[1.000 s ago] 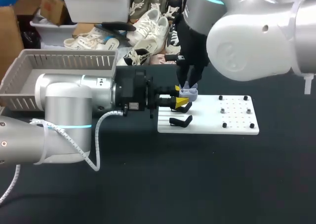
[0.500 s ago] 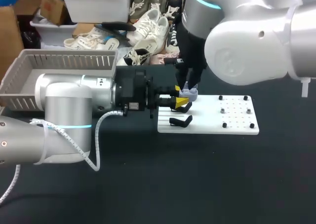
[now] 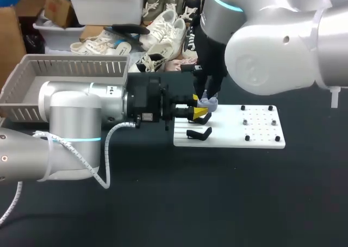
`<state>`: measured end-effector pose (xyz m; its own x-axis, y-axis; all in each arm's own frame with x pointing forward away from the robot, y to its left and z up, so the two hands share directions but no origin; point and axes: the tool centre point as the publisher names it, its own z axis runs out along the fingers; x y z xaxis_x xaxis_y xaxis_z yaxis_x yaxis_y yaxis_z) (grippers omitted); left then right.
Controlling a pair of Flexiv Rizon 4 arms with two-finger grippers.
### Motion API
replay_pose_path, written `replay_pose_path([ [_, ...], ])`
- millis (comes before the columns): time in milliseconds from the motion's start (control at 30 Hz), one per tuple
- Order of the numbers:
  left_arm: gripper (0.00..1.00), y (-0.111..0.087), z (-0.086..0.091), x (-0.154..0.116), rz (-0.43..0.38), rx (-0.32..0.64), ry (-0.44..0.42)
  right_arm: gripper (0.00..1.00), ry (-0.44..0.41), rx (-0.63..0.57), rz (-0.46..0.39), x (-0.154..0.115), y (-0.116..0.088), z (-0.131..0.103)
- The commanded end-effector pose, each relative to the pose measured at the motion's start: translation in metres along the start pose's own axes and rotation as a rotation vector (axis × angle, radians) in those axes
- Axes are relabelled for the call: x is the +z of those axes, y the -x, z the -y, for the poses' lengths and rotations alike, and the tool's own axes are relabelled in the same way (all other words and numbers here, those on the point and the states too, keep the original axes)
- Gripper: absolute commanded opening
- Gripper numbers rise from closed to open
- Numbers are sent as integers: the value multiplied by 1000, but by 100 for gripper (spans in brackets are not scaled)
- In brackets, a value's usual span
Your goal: Pick up each earbud case from the left stands, insert the matching earbuds, close the lid, and place the case in the box.
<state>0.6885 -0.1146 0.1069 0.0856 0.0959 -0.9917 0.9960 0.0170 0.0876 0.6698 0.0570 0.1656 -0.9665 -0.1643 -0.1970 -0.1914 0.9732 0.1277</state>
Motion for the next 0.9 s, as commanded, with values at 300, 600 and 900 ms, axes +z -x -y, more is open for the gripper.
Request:
replay_pose_path([
  [300, 0, 0, 1, 0, 1, 1, 4, 0, -10, 8, -2, 6, 2, 0],
  [600, 0, 0, 1, 0, 1, 1, 4, 0, -15, 12, -6, 9, 2, 0],
  [900, 0, 0, 1, 0, 1, 1, 4, 0, -25, 12, -18, 13, 2, 1],
])
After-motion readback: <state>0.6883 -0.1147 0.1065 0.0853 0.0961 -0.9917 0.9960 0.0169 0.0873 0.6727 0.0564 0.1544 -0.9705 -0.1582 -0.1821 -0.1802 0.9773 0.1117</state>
